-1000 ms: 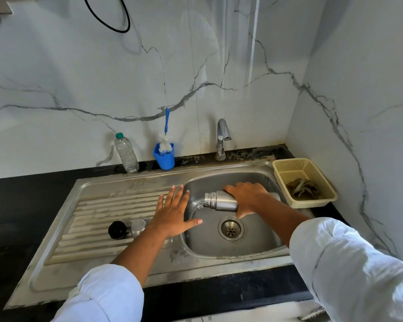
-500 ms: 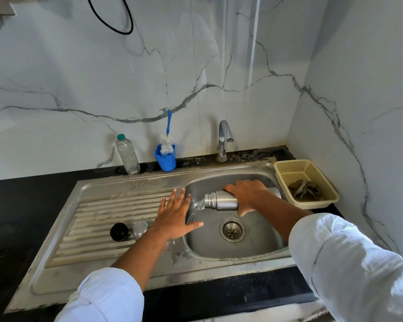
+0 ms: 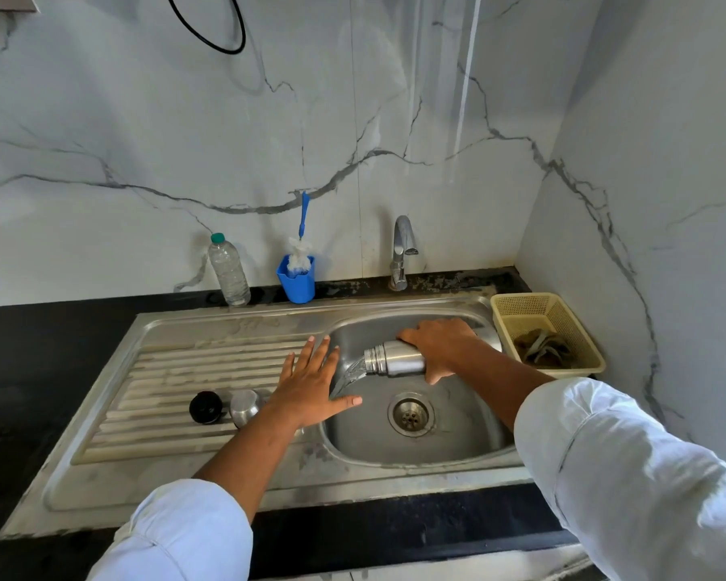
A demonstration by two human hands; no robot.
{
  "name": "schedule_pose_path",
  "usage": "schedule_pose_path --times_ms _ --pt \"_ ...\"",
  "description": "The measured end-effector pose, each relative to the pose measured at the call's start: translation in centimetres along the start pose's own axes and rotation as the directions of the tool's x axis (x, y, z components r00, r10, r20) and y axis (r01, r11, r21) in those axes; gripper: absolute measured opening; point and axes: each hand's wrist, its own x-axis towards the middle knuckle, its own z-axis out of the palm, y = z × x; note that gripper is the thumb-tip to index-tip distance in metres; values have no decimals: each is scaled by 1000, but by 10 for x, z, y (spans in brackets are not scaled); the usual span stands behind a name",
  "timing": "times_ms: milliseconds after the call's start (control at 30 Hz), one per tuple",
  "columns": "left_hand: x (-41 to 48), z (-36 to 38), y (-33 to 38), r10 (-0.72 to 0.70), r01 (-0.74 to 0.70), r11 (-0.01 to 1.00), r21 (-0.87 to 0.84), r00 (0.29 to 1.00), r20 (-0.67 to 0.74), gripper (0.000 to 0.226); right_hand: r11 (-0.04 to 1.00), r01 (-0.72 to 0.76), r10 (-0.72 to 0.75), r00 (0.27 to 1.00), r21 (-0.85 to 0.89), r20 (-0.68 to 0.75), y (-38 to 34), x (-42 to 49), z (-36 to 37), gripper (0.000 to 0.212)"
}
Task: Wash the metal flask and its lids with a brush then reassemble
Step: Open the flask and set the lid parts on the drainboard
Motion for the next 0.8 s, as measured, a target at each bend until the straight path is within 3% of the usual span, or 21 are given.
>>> schedule_pose_path --times_ms 200,433,567,700,800 --pt "-8 3 8 -14 14 1000 -3 1000 10 121 999 22 -22 1000 -37 2 7 -6 -3 86" --pt "-11 5 14 -15 15 1000 -3 1000 19 111 996 8 -10 1000 -91 -15 10 -8 -5 86" --pt "-9 4 16 -23 23 1000 -1 999 29 126 991 -19 19 1000 -133 -1 11 -10 -5 88" --pt "-7 5 17 -28 28 1000 -2 999 24 127 981 -35 34 999 -191 -6 12 -11 -4 90" --pt "-6 5 18 -30 30 1000 -5 999 18 112 976 -29 26 1000 -218 -14 13 -8 -4 90"
